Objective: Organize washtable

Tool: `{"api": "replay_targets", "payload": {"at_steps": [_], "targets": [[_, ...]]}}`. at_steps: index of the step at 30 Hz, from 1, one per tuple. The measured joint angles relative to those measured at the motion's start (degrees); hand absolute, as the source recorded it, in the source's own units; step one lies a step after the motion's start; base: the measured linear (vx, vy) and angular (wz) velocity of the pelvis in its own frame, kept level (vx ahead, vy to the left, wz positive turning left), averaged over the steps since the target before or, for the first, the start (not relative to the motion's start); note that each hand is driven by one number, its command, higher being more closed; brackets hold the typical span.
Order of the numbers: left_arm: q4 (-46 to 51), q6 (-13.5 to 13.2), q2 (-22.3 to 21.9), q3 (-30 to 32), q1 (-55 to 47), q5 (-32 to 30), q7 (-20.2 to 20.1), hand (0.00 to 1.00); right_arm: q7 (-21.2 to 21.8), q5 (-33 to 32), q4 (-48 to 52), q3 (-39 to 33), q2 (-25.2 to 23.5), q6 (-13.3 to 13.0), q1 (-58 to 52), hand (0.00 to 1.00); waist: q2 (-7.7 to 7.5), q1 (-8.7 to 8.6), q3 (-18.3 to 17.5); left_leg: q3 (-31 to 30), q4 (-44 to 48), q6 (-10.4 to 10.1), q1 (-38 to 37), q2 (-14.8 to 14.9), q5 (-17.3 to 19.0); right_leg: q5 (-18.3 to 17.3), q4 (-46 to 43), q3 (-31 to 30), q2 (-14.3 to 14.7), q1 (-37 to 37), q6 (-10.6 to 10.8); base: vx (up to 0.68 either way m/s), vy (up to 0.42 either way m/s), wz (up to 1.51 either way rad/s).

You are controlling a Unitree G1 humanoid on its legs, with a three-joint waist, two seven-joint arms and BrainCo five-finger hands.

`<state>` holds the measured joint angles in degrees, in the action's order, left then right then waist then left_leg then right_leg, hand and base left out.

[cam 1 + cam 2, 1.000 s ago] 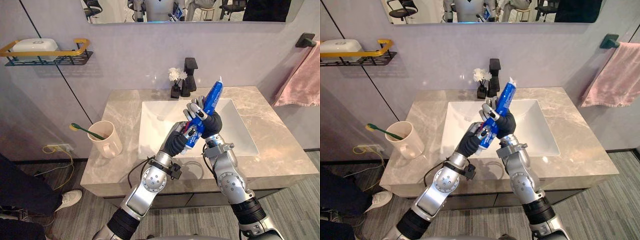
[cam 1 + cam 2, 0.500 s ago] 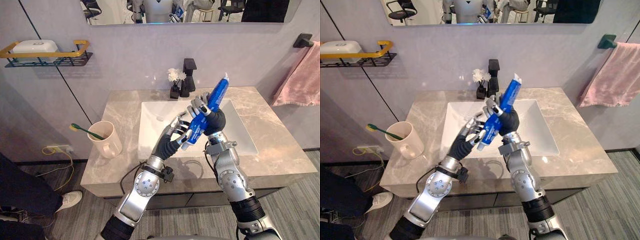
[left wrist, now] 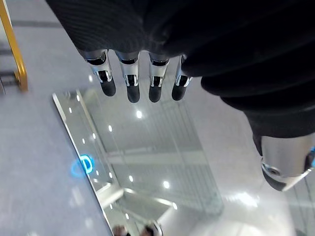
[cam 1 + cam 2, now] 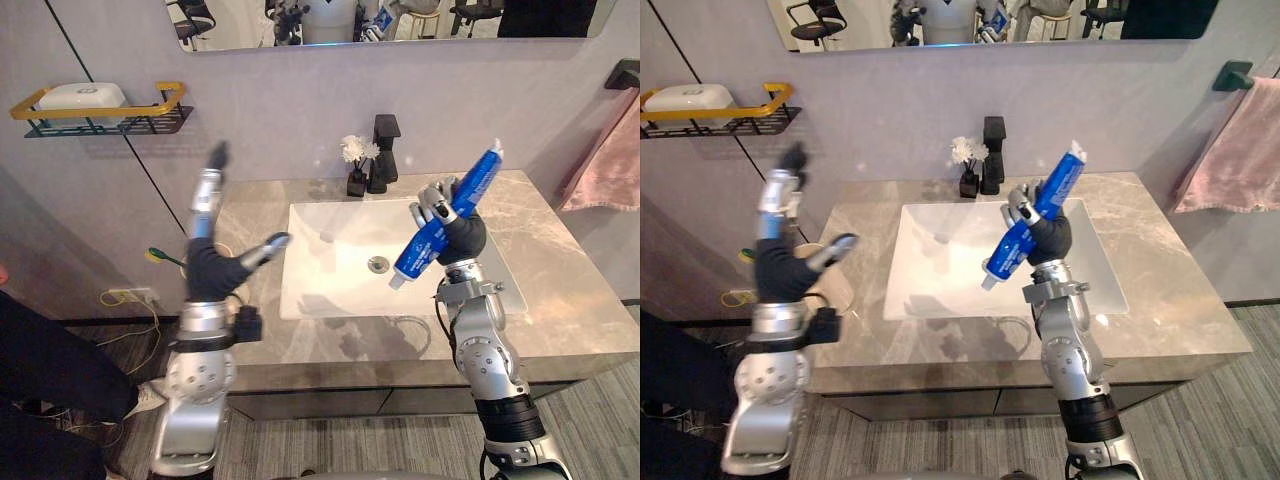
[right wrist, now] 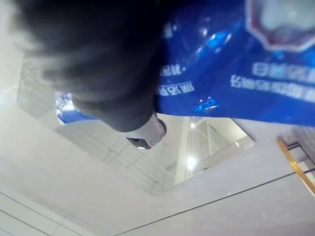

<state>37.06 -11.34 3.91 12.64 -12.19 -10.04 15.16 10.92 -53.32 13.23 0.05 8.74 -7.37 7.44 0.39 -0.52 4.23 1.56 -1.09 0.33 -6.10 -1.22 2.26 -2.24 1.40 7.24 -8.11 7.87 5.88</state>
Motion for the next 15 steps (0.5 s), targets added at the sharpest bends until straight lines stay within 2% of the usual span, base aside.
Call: {"api": "replay_targets", "payload": {"at_steps": [4,8,12,15], "targets": [[-0.97,-0.45,-4.35,7.54,-4.16,5.16,2.14,0.0,-0.03,0.75,0.01,-1.58,-1.92,-0.01,-2.5,1.0,0.01,1.21,0.01,-0.16,-0.53,0.0,-0.06,-0.05,0.0,-0.09,0.06,0.29,-0.06,-0.04,-0.04,0.0,-0.005,0.02],[-11.29,-0.59,-6.31,13.57,-5.98,10.96,2.97,0.0,-0.58,1.17,0.02,-2.37,-3.16,-0.16,-3.05,1.0,0.0,1.54,0.01,-1.15,-1.45,-0.25,-0.09,-0.1,-0.74,-0.17,0.06,1.2,-0.06,0.02,-0.1,-0.01,-0.024,0.12],[-23.0,-0.07,-7.85,14.48,-7.2,16.66,2.61,0.0,-0.92,1.16,0.02,-2.44,-3.9,-1.16,-3.18,1.0,-0.06,1.78,0.01,-1.95,-2.54,-0.21,-0.21,-0.1,-1.28,-0.18,0.05,2.15,-0.05,0.02,-0.11,-0.01,-0.025,0.1],[-30.4,0.41,-8.02,14.42,-8.47,17.26,1.77,0.0,-1.04,1.17,0.03,-2.32,-3.91,-1.3,-3.23,1.0,-0.25,2.17,0.06,-2.12,-2.65,-0.21,-0.22,-0.12,-1.28,-0.24,0.0,2.28,-0.08,0.03,-0.09,0.0,0.0,0.0]]}}
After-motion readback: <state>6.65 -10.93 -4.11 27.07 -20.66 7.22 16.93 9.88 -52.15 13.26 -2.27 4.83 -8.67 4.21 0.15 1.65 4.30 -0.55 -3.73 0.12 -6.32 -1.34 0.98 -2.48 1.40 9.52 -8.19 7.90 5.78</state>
